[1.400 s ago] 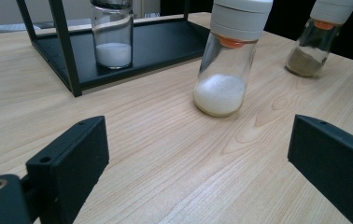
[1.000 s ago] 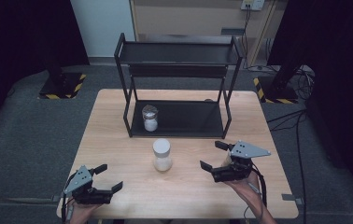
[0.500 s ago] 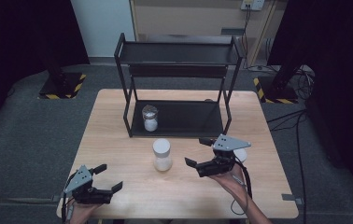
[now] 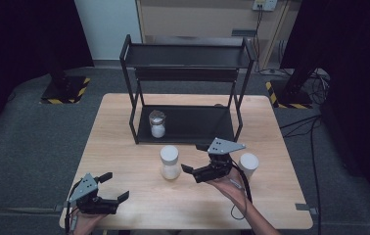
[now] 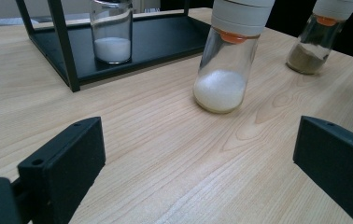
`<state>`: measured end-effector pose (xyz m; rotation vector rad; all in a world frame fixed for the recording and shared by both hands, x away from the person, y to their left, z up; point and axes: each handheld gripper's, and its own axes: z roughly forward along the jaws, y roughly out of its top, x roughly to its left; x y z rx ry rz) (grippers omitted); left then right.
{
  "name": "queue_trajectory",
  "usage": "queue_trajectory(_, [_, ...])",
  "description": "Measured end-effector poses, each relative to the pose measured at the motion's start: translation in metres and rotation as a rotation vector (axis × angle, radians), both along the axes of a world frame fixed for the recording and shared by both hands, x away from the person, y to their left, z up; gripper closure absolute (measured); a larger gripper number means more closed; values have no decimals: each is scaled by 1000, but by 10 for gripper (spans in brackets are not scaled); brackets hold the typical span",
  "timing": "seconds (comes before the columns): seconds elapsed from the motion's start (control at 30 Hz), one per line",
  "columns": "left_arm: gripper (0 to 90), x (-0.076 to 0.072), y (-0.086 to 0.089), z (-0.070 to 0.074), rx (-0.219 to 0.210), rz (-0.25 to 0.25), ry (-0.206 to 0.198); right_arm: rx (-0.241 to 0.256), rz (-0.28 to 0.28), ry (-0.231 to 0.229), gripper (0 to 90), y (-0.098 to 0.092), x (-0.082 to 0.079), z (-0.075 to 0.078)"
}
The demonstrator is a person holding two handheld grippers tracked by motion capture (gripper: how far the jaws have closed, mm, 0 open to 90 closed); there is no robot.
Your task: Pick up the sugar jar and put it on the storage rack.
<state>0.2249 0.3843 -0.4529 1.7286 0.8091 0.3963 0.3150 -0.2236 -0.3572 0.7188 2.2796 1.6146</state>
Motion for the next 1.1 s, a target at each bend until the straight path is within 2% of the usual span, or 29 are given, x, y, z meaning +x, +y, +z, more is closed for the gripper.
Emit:
queue_trajectory(0.5, [8, 2, 0, 0, 0, -9, 13, -16, 39, 28, 91, 30, 23, -8])
queue_trajectory(0.8, [9, 3, 0, 0, -1, -14, 19, -41, 53, 48, 118, 50, 37, -20])
queue_trajectory(1.1, [9, 3, 0, 0, 0, -19, 18, -47, 52, 59, 147, 58, 46, -29])
